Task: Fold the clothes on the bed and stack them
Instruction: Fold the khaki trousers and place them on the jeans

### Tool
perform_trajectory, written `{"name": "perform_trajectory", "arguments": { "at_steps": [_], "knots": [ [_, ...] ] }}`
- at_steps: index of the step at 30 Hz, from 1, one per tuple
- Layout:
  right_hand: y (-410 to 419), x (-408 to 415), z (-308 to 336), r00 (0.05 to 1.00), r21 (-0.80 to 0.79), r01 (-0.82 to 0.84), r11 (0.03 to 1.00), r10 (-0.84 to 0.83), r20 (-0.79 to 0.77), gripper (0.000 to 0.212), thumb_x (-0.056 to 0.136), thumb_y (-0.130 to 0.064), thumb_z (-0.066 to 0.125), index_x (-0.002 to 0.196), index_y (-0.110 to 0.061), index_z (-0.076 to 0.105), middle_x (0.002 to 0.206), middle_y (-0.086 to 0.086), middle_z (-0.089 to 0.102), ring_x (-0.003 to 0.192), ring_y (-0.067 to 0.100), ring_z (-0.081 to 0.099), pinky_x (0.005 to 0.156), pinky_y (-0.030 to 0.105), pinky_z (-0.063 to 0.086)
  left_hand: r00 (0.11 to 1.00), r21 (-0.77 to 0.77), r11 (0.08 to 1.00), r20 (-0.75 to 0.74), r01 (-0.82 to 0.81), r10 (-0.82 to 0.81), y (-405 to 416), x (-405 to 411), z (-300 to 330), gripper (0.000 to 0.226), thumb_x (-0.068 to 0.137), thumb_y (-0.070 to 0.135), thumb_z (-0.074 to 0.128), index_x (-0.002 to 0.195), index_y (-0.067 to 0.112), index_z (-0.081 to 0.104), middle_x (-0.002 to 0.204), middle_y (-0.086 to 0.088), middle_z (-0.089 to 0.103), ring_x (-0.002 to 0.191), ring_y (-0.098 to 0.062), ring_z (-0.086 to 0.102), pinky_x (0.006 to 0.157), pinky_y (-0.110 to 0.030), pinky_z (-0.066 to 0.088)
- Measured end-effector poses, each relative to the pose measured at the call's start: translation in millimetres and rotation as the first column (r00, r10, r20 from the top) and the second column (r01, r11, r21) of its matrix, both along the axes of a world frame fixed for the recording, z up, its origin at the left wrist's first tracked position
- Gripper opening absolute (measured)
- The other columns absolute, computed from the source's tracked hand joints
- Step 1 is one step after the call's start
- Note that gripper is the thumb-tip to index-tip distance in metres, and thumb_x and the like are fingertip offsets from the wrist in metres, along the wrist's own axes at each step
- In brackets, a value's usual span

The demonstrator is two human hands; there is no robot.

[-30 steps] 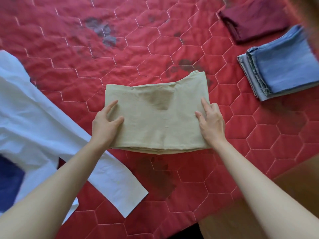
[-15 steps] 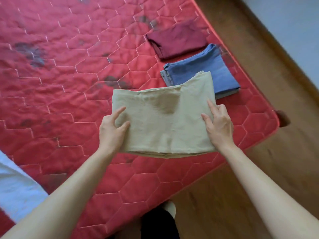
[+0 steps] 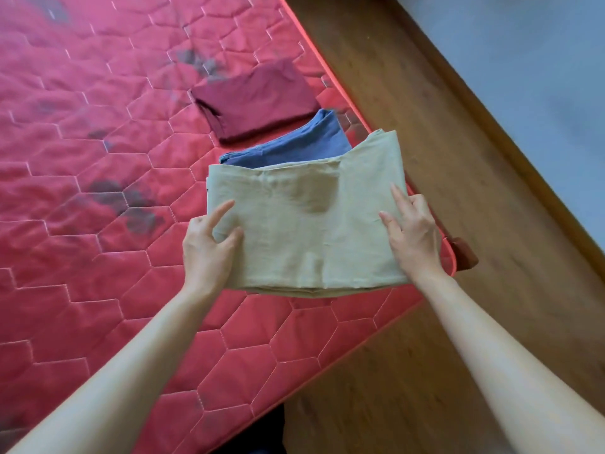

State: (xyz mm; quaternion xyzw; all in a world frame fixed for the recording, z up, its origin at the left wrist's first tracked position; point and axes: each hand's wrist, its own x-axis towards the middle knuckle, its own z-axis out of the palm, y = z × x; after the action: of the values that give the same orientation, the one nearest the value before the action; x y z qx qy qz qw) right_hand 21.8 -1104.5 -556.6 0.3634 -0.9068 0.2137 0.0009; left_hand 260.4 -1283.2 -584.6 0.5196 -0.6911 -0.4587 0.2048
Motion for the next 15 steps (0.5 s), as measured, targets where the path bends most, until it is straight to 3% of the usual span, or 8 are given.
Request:
{"name": "perform_trajectory", "arguments": {
  "at_steps": [10, 13, 15],
  "knots": [
    [-106.9, -100.7, -12.3, 0.988, -0.067, -0.147, 0.987, 0.150, 0.036, 0.051, 0.089, -0.014, 0.065, 0.137, -0.005, 0.051, 0.103, 0.021, 0.052, 0.089, 0.035, 0.056, 0.078, 0.041, 0.047, 0.988, -0.043, 0.987, 0.013, -0.155, 0.155, -68.8, -76.0, 6.4, 0.047, 0.088, 0.016, 0.064, 0.130, 0.035, 0.059, 0.116, -0.001, 0.050, 0.096, 0.002, 0.042, 0.086, -0.006, 0.025],
    [-136.3, -124.5, -16.8, 0.980, -0.086, -0.193, 0.977, 0.197, 0.034, 0.051, 0.089, -0.015, 0.065, 0.138, -0.007, 0.051, 0.104, 0.021, 0.052, 0.091, 0.034, 0.055, 0.079, 0.037, 0.043, 0.983, -0.103, 0.978, 0.004, -0.183, 0.185, -84.3, -86.5, 7.0, 0.045, 0.088, 0.014, 0.065, 0.130, 0.031, 0.060, 0.114, -0.004, 0.051, 0.094, 0.006, 0.041, 0.082, 0.003, 0.025],
    [-153.1, -136.6, -20.2, 0.973, -0.103, -0.219, 0.970, 0.226, 0.054, 0.051, 0.089, -0.015, 0.065, 0.138, -0.007, 0.051, 0.104, 0.022, 0.052, 0.091, 0.033, 0.055, 0.081, 0.034, 0.041, 0.979, -0.117, 0.973, 0.023, -0.199, 0.203, -90.4, -93.5, 7.3, 0.044, 0.088, 0.013, 0.065, 0.130, 0.029, 0.060, 0.112, -0.006, 0.051, 0.098, 0.000, 0.043, 0.081, 0.006, 0.023]
  ]
}}
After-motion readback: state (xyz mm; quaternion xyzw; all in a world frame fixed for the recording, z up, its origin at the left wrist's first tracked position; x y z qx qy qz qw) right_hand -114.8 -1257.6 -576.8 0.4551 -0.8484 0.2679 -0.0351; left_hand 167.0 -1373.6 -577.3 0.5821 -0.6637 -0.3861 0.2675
